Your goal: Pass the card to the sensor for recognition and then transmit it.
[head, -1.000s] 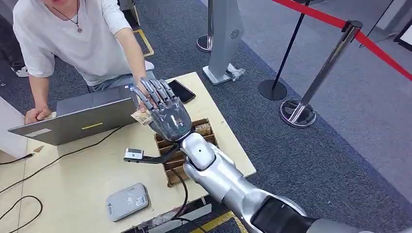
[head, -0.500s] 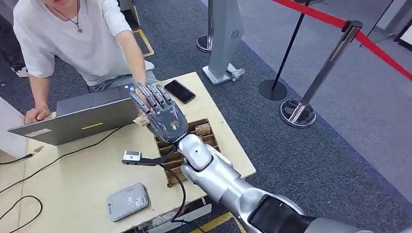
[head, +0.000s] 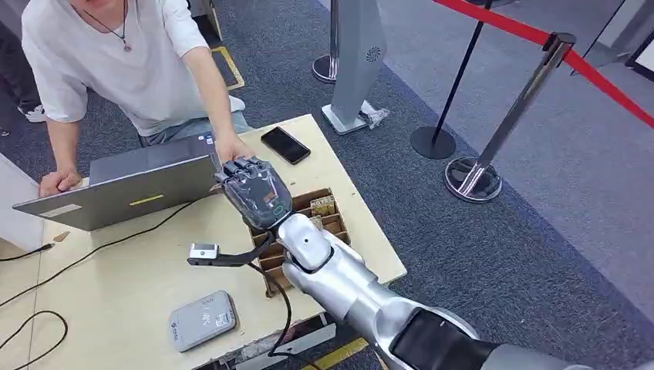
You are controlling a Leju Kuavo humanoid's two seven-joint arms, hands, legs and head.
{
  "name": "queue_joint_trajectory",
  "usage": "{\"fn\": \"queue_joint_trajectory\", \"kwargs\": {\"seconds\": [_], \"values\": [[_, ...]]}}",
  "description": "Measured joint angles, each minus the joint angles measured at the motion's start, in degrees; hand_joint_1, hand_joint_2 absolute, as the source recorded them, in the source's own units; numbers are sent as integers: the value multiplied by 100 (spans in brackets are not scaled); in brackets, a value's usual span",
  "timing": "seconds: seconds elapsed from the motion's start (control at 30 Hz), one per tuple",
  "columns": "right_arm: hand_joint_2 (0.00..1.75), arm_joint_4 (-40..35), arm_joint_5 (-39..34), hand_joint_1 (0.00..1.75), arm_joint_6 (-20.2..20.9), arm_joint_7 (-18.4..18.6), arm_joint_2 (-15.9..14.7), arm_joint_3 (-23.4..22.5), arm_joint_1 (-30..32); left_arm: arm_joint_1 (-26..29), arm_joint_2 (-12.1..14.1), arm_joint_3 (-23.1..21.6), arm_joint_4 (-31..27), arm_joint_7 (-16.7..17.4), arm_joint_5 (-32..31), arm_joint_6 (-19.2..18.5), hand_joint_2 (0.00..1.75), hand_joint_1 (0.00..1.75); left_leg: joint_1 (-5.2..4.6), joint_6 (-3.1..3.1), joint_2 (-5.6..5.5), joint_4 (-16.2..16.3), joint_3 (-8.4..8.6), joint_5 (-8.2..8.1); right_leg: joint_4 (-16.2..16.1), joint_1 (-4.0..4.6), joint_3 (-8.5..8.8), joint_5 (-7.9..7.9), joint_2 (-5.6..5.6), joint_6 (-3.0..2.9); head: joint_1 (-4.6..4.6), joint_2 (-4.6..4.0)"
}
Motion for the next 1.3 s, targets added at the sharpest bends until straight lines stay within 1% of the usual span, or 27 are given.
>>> {"fn": "queue_joint_trajectory", "kwargs": {"seconds": [0.33, 0.43, 0.53, 0.63, 0.77, 0.83, 0.87, 0.9, 0.93, 1.03, 1.1, 1.13, 1.3], "values": [[175, 79, -125, 175, -7, -64, 7, 74, -45, 3, 2, 4, 0, -35, 46, 42, 0, 0, 0, 0, 0, 0, 0, 0, 1, 0, 0, 0, 0, 0, 0, 0], [175, 74, -327, 175, -3, -172, 33, 103, -51, 3, -2, 13, 0, -68, 70, 48, 0, 0, 0, 0, 0, 0, 0, 0, 1, 0, 0, 0, 0, 0, 0, 0], [175, -134, -886, 175, 206, -431, 48, 140, -19, 7, -7, 17, 0, -81, 79, 57, 0, 0, 0, 0, 0, 0, 0, 0, 0, 0, -1, 0, 0, 0, 0, 0], [175, -563, -1588, 175, 580, -689, 48, 186, 77, 10, -4, 22, 0, -85, 79, 42, 0, 0, 0, 0, 0, 0, 0, 0, 0, 0, -1, 0, 1, 0, 0, 0], [175, -1314, -2904, 175, 1439, -1150, 48, 284, 263, 10, 0, 31, 0, -101, 83, 44, 0, 0, 0, -1, 0, 0, 0, 0, 0, 0, -2, -1, 1, 0, 0, 0], [175, -1711, -3663, 175, 2061, -1378, 44, 369, 366, 12, 0, 41, 0, -103, 89, 42, 0, 0, 1, -1, 0, 0, 0, -1, 0, 0, -2, -1, 1, 0, 0, 0], [175, -1835, -3960, 175, 2294, -1452, 44, 409, 399, 12, 0, 48, 0, -112, 109, 42, 0, 0, 1, -1, 1, 0, 0, -1, 0, 0, -3, -1, 1, 0, 0, 0], [175, -1993, -4445, 175, 2738, -1534, 42, 470, 420, 11, 0, 55, 0, -133, 138, 42, 0, 0, 1, -1, 2, 0, 1, -1, 0, 0, -3, -1, 2, 0, 0, 0], [175, -2099, -4784, 175, 3061, -1585, 33, 525, 437, 11, 2, 59, 0, -142, 157, 42, 0, 0, 1, -1, 2, 0, 1, -1, 0, 0, -3, -1, 2, 0, -2, 0], [175, -2284, -5587, 175, 3743, -1666, 13, 697, 455, 21, 7, 81, 0, -190, 201, 44, 0, 0, 1, -1, 2, -1, 1, -1, 0, 0, -2, -1, 2, 0, -2, 0], [175, -2306, -6007, 175, 4068, -1670, -11, 811, 452, 23, 7, 96, 0, -201, 216, 44, 0, 0, 1, -1, 2, -1, 1, 0, 0, 0, -1, -1, 2, 0, 0, 0], [175, -2306, -6147, 175, 4157, -1672, -24, 868, 453, 23, 9, 101, 0, -203, 221, 46, 0, 0, 1, -1, 2, -1, 0, 0, 0, 0, -1, -1, 2, 0, 0, 0], [175, -2207, -6358, 175, 4317, -1670, -72, 1124, 425, 24, 7, 149, 0, -203, 223, 44, 0, 0, 0, -1, 1, -1, 0, 0, 0, 0, -1, 0, 1, 0, 0, 0]]}}
